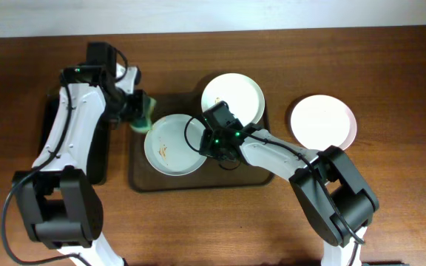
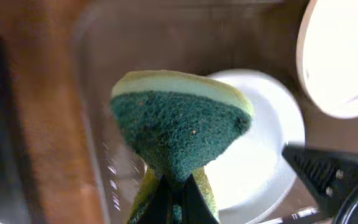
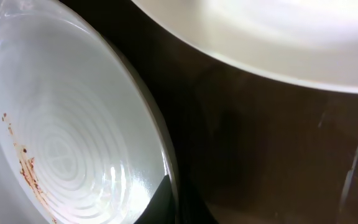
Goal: Clean dirty plates on tray and stack at the side
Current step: 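Scrub pale blue plate with sponge in left gripper while right holds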
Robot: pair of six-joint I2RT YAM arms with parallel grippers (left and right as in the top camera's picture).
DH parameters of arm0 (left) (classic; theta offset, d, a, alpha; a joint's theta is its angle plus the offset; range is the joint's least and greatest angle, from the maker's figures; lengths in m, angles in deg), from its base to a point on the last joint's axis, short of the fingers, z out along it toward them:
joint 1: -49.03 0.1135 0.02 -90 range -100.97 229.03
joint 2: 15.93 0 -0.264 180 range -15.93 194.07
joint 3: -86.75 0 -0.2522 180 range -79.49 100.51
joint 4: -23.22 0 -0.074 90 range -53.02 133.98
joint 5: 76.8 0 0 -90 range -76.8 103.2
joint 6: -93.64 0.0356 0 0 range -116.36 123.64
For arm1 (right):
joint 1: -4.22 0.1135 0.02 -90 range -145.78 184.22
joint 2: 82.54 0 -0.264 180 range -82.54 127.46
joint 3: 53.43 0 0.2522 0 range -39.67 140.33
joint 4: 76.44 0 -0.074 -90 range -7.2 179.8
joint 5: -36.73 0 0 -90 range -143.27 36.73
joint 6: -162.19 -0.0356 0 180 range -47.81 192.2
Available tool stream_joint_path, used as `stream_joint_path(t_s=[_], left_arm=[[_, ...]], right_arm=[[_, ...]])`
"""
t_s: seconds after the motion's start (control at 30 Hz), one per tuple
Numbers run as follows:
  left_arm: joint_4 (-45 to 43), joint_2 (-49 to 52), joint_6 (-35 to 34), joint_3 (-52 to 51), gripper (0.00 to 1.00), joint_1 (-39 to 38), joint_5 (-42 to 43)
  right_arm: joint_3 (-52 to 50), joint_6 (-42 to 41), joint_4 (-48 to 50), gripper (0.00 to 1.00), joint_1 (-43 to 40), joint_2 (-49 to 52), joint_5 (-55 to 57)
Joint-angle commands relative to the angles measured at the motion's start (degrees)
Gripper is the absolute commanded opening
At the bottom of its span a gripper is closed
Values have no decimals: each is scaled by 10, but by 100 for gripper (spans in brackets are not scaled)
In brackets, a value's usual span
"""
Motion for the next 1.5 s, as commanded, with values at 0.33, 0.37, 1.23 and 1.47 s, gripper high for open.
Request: stream_joint_path(t_s=[0.33,0.37,1.23,1.47], left_arm=[[-283,4,-91,-275,1,-74,-50],[-283,4,-91,-275,1,-74,-94],[-315,72,-65,-202,1,-90,-94],[-133,85,-75,-174,1,-72,-200]], right_arm=[[7,-2,-3,4,-1,10,18],[7,-2,-3,4,-1,10,18],[7,9,-7,4,-1,10,16],[7,9,-7,4,-1,10,15]])
